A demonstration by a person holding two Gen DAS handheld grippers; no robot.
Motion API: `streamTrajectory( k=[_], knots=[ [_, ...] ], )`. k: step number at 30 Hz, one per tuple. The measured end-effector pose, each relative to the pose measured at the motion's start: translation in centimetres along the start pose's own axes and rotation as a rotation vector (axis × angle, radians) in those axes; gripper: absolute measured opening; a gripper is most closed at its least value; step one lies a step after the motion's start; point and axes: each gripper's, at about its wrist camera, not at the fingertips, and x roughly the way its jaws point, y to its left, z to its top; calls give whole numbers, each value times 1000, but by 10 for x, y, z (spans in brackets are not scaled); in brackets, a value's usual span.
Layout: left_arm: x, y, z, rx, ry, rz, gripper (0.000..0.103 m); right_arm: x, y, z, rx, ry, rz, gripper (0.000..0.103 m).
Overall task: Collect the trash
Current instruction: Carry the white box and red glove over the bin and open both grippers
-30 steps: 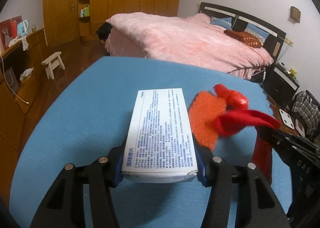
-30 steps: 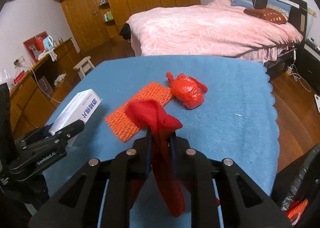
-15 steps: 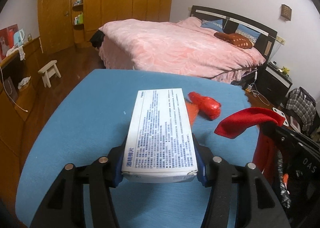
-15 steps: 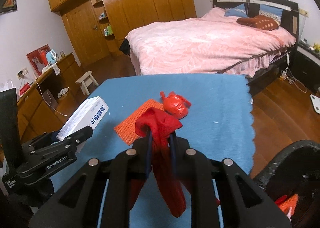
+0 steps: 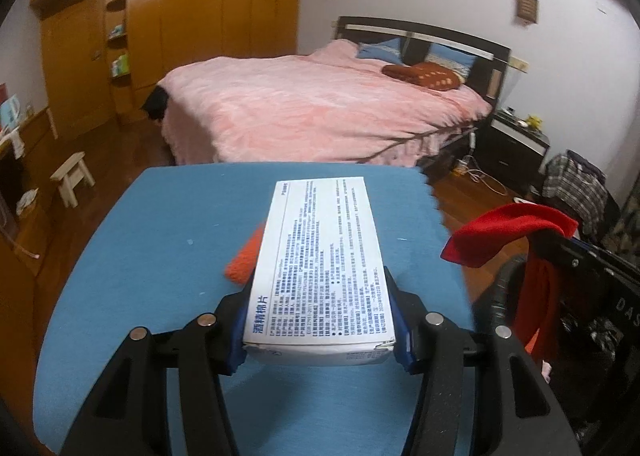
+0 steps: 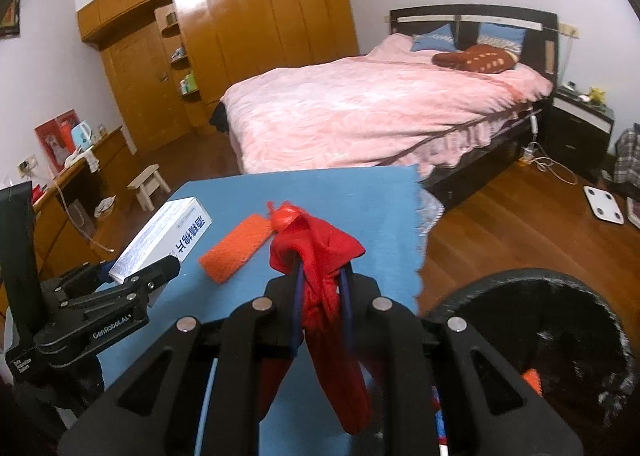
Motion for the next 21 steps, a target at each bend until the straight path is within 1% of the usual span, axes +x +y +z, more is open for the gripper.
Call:
streamTrajectory(
  k=[12, 21],
  knots=[
    [-18, -74, 1, 99, -23, -117, 55, -61, -54, -17, 50, -50, -83, 16],
    [-24, -137, -2, 181, -34, -212, 56, -100, -100, -35, 107, -74, -171, 16]
  ],
)
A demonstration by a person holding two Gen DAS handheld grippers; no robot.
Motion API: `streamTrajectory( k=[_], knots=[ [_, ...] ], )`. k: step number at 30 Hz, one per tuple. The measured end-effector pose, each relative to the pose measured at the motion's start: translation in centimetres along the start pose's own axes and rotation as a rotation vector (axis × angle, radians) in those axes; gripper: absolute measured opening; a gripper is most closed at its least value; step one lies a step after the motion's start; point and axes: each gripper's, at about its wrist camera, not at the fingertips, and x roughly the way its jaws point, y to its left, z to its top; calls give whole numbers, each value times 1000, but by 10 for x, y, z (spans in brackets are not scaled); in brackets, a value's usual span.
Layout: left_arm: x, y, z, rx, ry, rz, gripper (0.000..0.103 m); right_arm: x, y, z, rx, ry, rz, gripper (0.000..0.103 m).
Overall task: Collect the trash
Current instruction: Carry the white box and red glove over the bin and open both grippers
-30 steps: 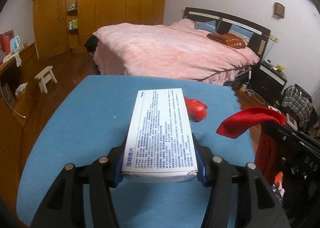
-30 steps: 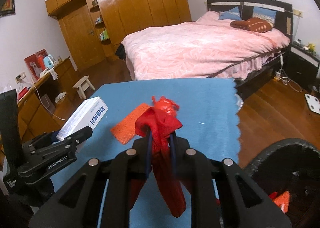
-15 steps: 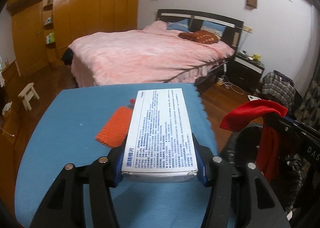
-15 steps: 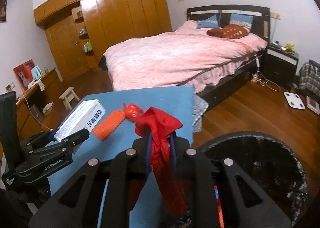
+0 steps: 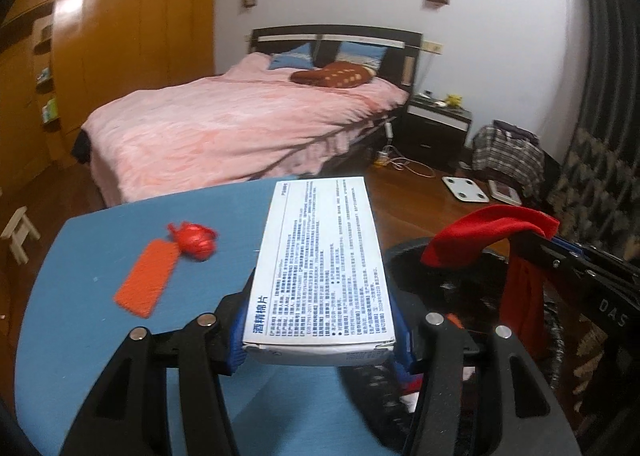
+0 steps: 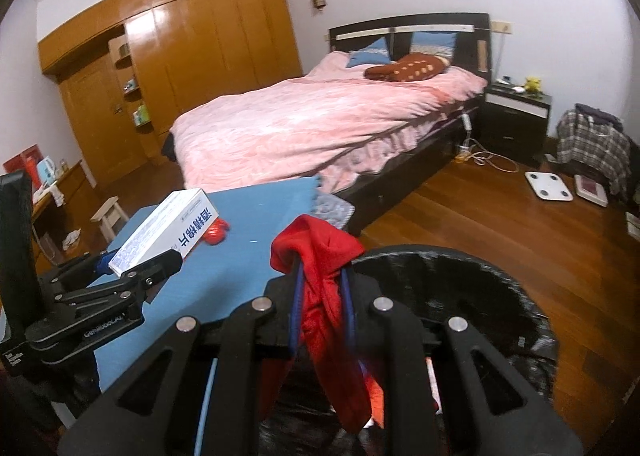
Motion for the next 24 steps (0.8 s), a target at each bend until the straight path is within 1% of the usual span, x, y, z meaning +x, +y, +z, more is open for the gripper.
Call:
streamTrajectory(
  k=[9, 13, 17, 19, 20, 21, 22, 23, 24],
  knots=[
    [11, -59, 1, 76, 1, -95, 56, -16, -47, -19, 53, 8, -89, 17],
    [20, -76, -2, 99, 11, -121, 56, -15, -65, -29, 78, 25, -121, 18],
    [28, -83, -7, 108, 34, -146, 56, -11, -75, -39, 99, 45, -140, 18],
    [32, -86, -9, 113, 51, -165, 57, -9, -80, -42, 109, 57, -146, 21],
    [34, -87, -9, 114, 57, -175, 59, -8, -82, -44, 113, 60, -156, 28],
    [35, -88, -10, 118, 64, -182, 62, -8, -84, -46, 115, 62, -163, 39],
    [35, -88, -11, 120, 66, -182, 66, -7, -85, -48, 116, 64, -172, 45],
    [36, -86, -11, 122, 67, -180, 68, -7, -87, -49, 115, 65, -178, 54],
    [36, -86, -11, 124, 68, -179, 69, -7, -88, -50, 114, 64, -187, 61]
  ],
)
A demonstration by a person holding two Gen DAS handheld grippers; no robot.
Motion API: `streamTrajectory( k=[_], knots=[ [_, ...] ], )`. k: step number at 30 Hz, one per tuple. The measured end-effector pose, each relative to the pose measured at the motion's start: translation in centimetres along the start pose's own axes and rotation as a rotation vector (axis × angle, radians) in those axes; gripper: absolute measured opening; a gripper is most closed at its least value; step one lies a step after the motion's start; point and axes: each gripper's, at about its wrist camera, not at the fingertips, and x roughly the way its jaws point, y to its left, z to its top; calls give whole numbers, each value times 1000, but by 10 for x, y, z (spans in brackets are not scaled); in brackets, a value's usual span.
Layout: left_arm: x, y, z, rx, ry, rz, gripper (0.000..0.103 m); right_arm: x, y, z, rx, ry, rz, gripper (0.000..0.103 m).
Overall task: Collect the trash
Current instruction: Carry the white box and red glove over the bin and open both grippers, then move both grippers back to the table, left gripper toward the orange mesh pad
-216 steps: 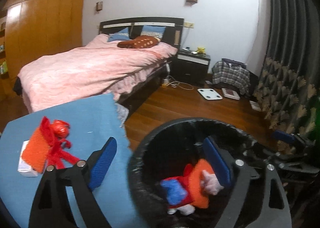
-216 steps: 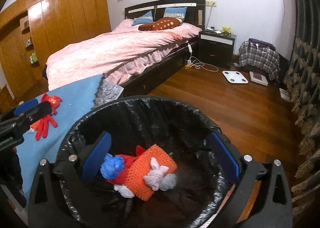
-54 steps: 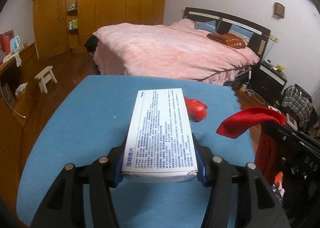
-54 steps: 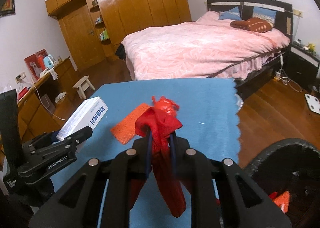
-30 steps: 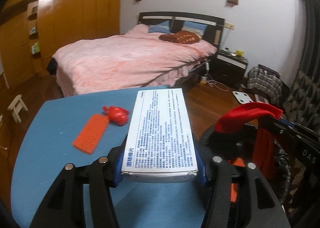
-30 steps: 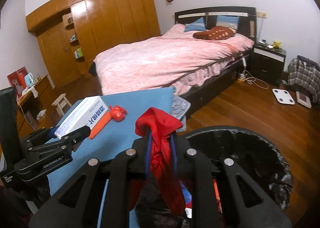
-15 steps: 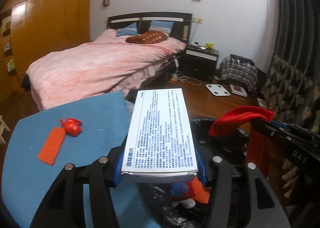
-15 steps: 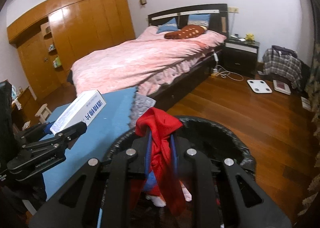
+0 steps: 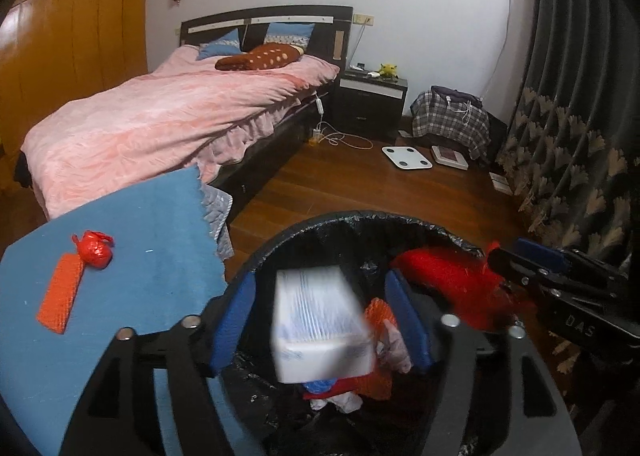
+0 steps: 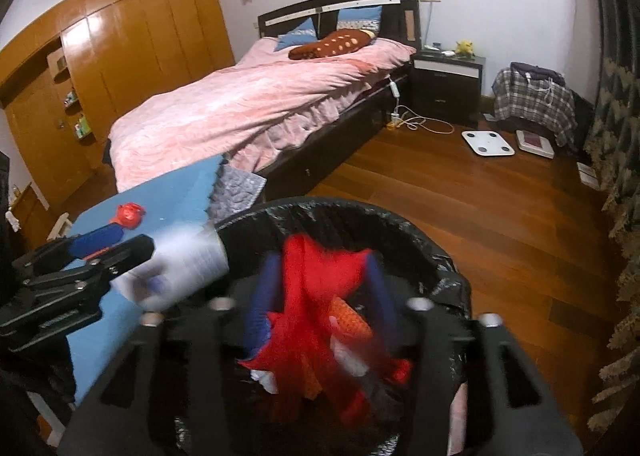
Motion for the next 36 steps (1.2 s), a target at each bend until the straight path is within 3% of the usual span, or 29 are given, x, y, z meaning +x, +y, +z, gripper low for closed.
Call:
streamTrajectory(
  k=[4, 6, 9, 17, 27, 36],
  knots=[
    [-5, 12, -1, -21, -4, 20, 76, -1, -1, -2, -3, -5, -19, 77],
    [-9, 17, -2, -29, -7, 39, 80, -3, 0, -2, -4, -16, -23, 90],
    [-17, 28, -2, -35, -20, 72, 85, -8, 5, 0, 2, -33, -9, 96],
    [-52, 67, 2, -98, -65, 148, 96, -14, 35, 17, -22, -53, 33, 97],
    [-90, 121, 1, -165, -115, 245, 97, -3, 91, 38, -64, -76, 101, 98],
    [-100, 176, -7, -223, -131, 319, 97, 34, 155, 52, -134, -58, 160, 98]
  ],
)
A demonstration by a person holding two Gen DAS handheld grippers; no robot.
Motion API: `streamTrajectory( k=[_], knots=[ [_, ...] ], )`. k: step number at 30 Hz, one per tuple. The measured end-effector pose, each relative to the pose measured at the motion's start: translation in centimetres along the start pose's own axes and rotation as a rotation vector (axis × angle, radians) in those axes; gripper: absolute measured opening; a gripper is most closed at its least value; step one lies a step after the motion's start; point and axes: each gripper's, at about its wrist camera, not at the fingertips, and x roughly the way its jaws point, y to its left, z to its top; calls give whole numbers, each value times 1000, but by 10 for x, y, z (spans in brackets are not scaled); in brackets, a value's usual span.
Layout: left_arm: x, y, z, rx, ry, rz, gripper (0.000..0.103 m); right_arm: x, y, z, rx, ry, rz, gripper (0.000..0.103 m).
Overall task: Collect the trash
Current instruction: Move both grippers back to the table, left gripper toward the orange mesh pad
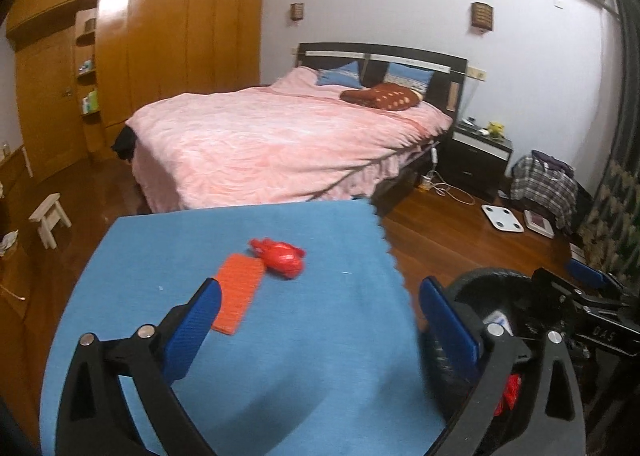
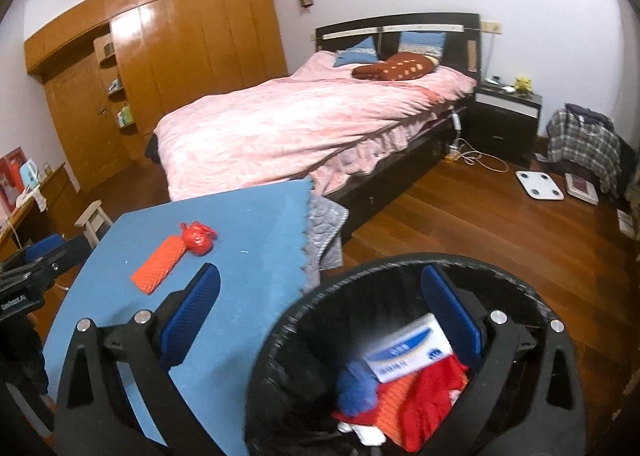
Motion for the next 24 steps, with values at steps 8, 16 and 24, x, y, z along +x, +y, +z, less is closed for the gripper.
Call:
streamTrajectory(
  k=[8, 16, 24],
  knots=[
    [42, 61, -8, -54, 12, 91, 97, 59, 48, 12, -49, 8, 37, 98],
    [92, 105, -27, -79, 66, 130, 94, 113, 85, 18, -74, 24, 59, 98],
    [145, 116, -48, -53, 161, 122, 87, 156, 99, 13, -90, 75, 40, 98]
  ],
)
